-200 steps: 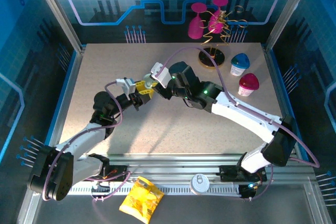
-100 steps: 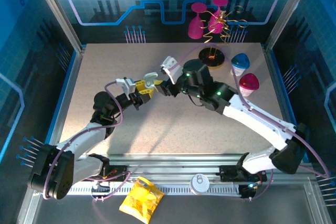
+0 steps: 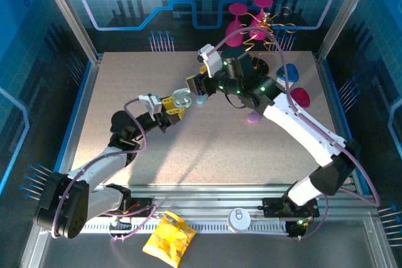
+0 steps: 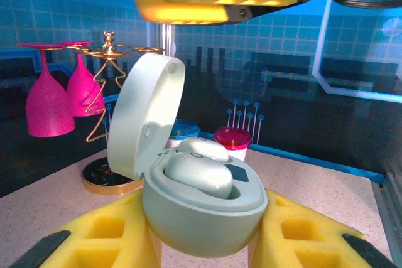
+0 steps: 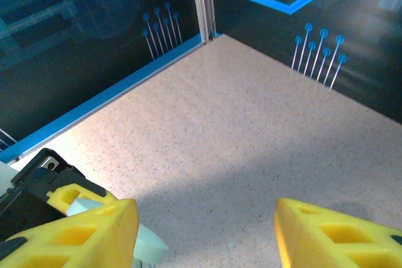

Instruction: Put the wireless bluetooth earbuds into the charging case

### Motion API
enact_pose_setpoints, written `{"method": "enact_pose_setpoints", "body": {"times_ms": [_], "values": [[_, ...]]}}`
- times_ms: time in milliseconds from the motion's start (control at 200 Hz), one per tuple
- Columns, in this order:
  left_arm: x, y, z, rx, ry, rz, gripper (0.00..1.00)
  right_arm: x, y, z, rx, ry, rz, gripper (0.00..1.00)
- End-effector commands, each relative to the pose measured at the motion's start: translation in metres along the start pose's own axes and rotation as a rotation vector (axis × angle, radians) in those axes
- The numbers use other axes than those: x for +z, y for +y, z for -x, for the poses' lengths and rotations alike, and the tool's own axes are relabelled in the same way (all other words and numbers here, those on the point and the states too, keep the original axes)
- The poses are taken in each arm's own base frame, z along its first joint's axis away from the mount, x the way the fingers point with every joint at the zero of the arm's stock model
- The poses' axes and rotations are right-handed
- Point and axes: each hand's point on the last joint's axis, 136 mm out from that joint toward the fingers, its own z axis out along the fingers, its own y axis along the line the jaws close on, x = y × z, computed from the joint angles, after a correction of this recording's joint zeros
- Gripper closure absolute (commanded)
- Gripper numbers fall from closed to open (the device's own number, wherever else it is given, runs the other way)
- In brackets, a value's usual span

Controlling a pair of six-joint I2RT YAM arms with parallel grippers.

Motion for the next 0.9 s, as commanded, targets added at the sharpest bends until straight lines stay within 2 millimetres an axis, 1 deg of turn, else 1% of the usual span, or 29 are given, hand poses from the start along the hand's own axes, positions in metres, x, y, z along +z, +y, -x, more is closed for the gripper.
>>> {"method": "enact_pose_setpoints", "body": {"times_ms": [0, 120, 295, 370, 510, 585, 690, 770, 891], "values": [[-0.002, -0.006, 0.004, 0.024, -0.020, -0.035, 0.68, 0.005, 0.003, -0.028, 0.043, 0.161, 0.032, 0.42], [-0.002, -0.006, 0.008, 0.023, -0.034, -0.032, 0.68, 0.007, 0.009, -0.039, 0.020, 0.207, 0.070, 0.41], [-0.002, -0.002, 0.009, 0.018, -0.033, -0.007, 0.68, -0.007, 0.015, -0.053, -0.007, 0.227, 0.100, 0.41], [-0.002, -0.002, 0.010, 0.017, -0.034, -0.008, 0.68, -0.014, 0.016, -0.053, -0.003, 0.208, 0.101, 0.41], [0.000, -0.002, 0.014, 0.014, -0.054, -0.016, 0.68, -0.020, 0.015, -0.051, 0.048, 0.159, 0.107, 0.41], [0.000, -0.003, 0.018, 0.015, -0.073, -0.024, 0.68, -0.022, 0.009, -0.052, 0.132, 0.145, 0.124, 0.39], [-0.001, -0.005, 0.023, 0.025, -0.095, -0.030, 0.68, -0.024, 0.007, -0.051, 0.329, 0.117, 0.249, 0.32], [-0.001, -0.005, 0.024, 0.029, -0.101, -0.028, 0.67, -0.023, 0.006, -0.051, 0.471, 0.090, 0.338, 0.29], [0.000, -0.004, 0.025, 0.033, -0.111, -0.030, 0.67, -0.020, 0.010, -0.050, 0.599, 0.064, 0.447, 0.25]]}}
